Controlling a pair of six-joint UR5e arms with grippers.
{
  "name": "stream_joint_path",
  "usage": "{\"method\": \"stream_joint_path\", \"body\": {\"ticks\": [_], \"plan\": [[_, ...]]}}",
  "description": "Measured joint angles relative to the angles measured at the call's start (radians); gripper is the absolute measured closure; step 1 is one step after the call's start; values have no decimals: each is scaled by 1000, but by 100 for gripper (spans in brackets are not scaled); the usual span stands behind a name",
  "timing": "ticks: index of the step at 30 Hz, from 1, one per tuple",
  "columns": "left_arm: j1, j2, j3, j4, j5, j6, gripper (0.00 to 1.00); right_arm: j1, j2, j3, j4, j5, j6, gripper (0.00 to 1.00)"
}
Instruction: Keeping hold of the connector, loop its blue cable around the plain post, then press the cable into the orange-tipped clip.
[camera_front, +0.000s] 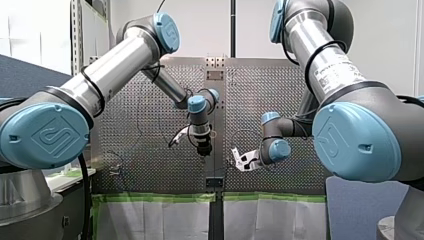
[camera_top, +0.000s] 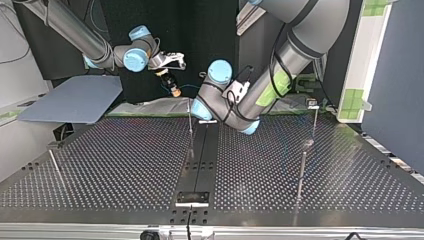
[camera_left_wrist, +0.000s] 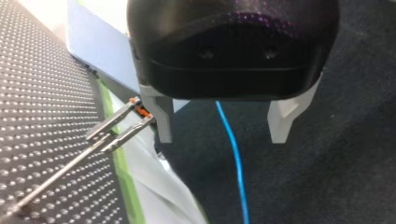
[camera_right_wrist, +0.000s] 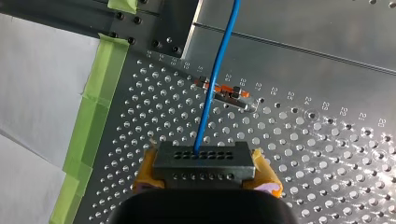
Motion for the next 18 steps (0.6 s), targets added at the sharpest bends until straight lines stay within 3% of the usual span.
{"method": "stream_joint_path", "body": {"ticks": [11,18], "plan": [[19,-24,54,-111,2,-5,0,0,-1,0,1,1,0,100],[18,-70,109,-173,11,-17,0,0,-1,0,1,1,0,100]]}}
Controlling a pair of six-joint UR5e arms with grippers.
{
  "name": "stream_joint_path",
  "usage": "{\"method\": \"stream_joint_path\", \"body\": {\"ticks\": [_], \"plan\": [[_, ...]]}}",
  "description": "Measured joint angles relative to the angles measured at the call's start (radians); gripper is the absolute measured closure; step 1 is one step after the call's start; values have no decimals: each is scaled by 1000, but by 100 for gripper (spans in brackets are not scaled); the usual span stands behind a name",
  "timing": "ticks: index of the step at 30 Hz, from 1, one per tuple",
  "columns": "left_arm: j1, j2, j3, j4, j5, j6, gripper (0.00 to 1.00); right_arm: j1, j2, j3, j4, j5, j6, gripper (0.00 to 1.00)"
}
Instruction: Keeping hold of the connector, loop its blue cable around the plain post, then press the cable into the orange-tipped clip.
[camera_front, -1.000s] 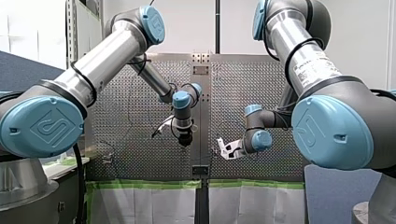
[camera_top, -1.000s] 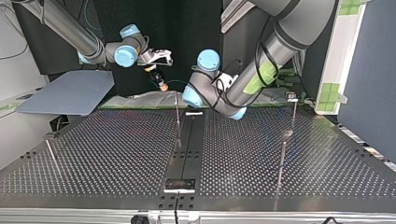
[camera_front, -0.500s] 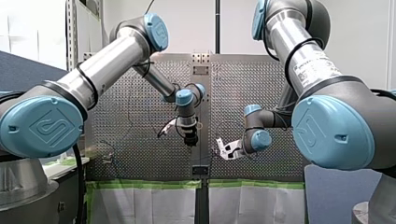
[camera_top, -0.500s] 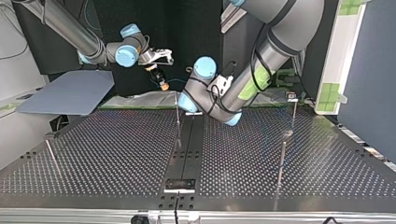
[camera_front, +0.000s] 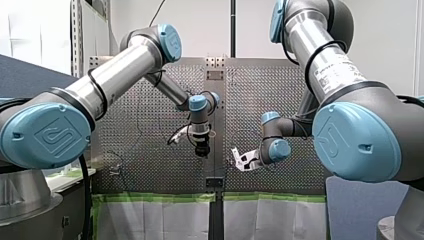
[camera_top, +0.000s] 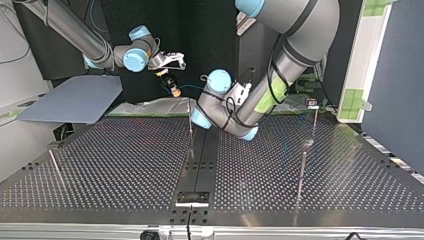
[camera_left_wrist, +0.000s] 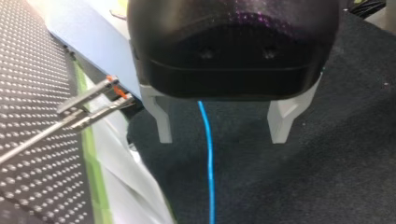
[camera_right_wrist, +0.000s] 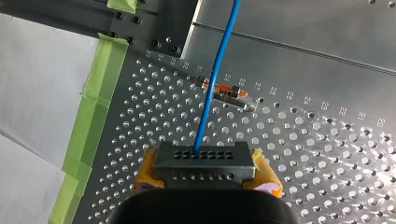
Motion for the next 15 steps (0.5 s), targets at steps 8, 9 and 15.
{"method": "stream_joint_path", "body": {"ticks": [8,9,15], "plan": [[1,-27,53,-22,17,-4,0,2,0,0,0,1,0,100],[3,-28,56,-21,19,-4,0,2,0,0,0,1,0,100],[12,-28,68,-13,22,-1,0,5,0,0,0,1,0,100]]}}
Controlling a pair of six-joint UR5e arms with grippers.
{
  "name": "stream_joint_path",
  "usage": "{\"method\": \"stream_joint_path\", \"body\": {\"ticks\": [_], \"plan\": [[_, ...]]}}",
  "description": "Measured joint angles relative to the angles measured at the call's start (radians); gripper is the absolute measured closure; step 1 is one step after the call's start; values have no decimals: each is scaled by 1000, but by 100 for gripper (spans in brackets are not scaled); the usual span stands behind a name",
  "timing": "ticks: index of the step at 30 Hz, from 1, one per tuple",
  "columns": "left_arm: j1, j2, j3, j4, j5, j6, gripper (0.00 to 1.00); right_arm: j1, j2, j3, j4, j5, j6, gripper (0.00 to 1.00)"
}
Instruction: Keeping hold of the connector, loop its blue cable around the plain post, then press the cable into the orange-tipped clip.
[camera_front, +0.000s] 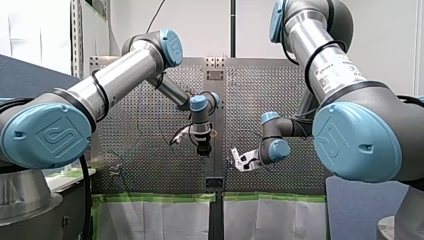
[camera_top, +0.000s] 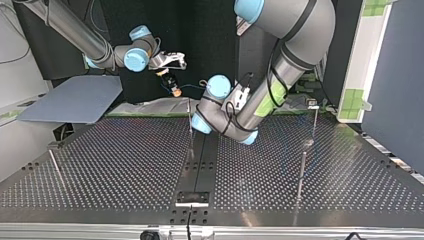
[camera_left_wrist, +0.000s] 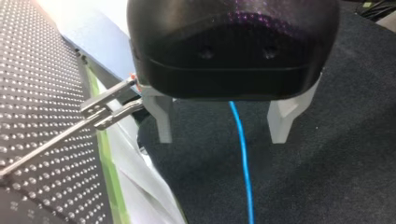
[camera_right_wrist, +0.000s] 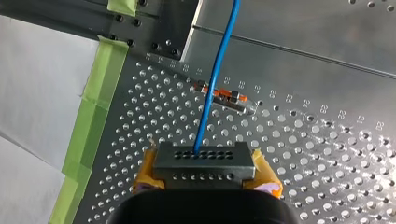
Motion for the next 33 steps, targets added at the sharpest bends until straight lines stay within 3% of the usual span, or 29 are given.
{"method": "stream_joint_path", "body": {"ticks": [8,18,26,33], "plan": [[6,-5,6,8,5,-4,0,2,0,0,2,1,0,100],[-5,-82,23,33,49,-4,0,3,0,0,2,5,-1,100],[7,-104,34,50,52,-4,0,3,0,-1,0,8,0,100],[-1,-166,44,53,51,4,0,3,0,-1,-1,10,0,100]]}}
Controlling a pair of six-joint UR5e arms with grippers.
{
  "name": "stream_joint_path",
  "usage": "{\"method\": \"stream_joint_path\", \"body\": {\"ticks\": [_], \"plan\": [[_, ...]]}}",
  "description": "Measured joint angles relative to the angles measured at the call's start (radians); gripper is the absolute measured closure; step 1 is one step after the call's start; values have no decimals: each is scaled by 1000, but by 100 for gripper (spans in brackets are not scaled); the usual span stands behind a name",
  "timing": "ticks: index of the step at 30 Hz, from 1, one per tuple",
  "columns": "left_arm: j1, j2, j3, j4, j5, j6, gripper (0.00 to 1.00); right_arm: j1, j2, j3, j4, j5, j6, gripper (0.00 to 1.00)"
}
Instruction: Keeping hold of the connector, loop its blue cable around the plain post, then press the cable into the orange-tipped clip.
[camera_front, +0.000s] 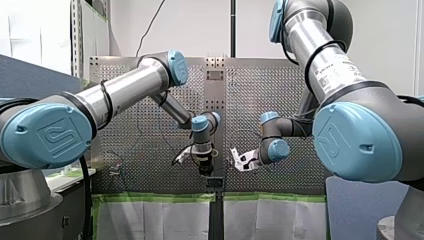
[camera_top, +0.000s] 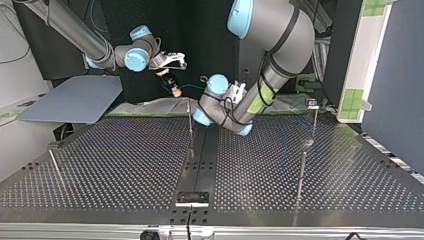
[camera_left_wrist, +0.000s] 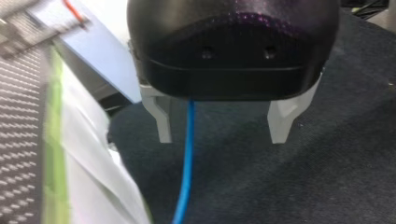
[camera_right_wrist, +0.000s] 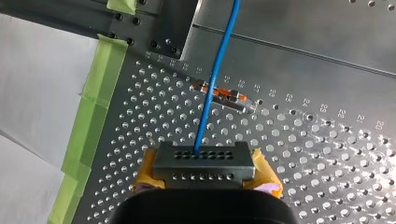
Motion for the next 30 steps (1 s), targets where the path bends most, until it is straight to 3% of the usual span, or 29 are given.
{"method": "stream_joint_path", "body": {"ticks": [18,30], "plan": [[-4,-162,14,78,-19,-11,0,0,0,-4,-4,7,0,100],[3,-182,-6,140,-20,-14,0,3,0,-4,-1,7,0,100]]}}
